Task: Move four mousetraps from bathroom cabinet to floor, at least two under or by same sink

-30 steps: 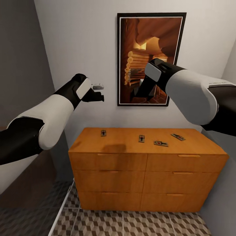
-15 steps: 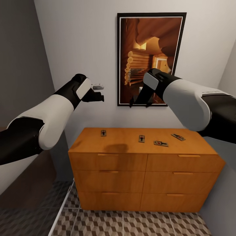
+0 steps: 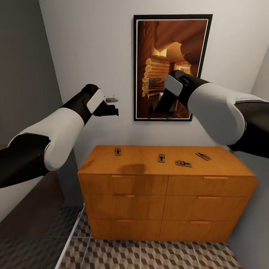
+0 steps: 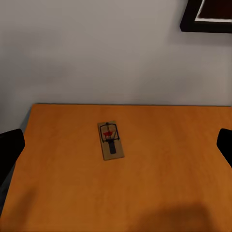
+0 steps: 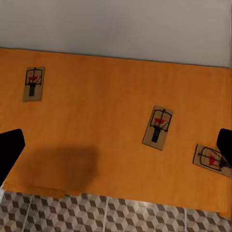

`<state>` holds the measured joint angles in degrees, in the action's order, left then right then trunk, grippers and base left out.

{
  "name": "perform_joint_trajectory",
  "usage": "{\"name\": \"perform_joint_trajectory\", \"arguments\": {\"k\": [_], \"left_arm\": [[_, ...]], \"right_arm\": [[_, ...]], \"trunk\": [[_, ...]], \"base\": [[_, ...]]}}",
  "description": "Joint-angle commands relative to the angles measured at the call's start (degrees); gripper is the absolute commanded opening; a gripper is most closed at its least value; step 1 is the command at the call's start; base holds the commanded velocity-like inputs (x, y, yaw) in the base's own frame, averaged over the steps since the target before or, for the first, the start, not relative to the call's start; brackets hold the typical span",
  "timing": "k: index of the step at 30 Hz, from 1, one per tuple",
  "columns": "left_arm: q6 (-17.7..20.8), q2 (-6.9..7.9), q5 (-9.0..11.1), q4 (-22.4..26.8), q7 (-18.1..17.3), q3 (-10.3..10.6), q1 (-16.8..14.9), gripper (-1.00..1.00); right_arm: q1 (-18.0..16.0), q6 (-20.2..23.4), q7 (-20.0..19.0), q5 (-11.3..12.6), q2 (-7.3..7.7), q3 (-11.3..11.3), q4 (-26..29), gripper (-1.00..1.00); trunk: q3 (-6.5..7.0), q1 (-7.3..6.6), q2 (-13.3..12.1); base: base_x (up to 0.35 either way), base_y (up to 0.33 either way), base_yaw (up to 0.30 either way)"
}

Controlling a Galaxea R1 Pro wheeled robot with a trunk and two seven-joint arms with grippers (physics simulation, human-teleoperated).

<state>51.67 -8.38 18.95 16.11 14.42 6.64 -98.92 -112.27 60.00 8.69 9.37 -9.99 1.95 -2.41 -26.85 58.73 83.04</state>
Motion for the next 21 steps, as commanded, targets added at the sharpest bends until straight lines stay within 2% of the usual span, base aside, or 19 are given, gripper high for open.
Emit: {"name": "perform_joint_trajectory", "arguments": {"k": [1, 9, 16, 17, 21], "left_arm": [[0.2, 0.03, 0.6, 0.1, 0.4, 0.4, 0.0, 1.00], [0.2, 0.07, 0.6, 0.1, 0.4, 0.4, 0.0, 1.00], [0.2, 0.11, 0.6, 0.1, 0.4, 0.4, -0.1, 1.00], [0.2, 0.11, 0.6, 0.1, 0.4, 0.4, -0.1, 1.00], [0.2, 0.11, 0.6, 0.1, 0.4, 0.4, -0.1, 1.00]], "right_arm": [[-0.6, 0.0, 0.6, 0.5, -0.01, 0.2, -0.1, 1.00], [-3.0, 0.0, -2.6, 0.6, -0.01, 0.4, 0.0, 1.00], [-8.8, 0.0, -6.0, 0.7, -0.01, 0.5, 0.1, 1.00], [-8.8, 0.0, -6.0, 0.7, -0.01, 0.5, 0.1, 1.00], [-13.2, 0.0, -6.7, 1.0, -0.01, 0.6, 0.1, 1.00]], "trunk": [[-0.07, 0.00, 0.0], [-0.07, 0.00, 0.0], [-0.07, 0.00, 0.0], [-0.07, 0.00, 0.0], [-0.07, 0.00, 0.0]], "base": [[0.000, 0.000, 0.000], [0.000, 0.000, 0.000], [0.000, 0.000, 0.000], [0.000, 0.000, 0.000], [0.000, 0.000, 0.000]]}}
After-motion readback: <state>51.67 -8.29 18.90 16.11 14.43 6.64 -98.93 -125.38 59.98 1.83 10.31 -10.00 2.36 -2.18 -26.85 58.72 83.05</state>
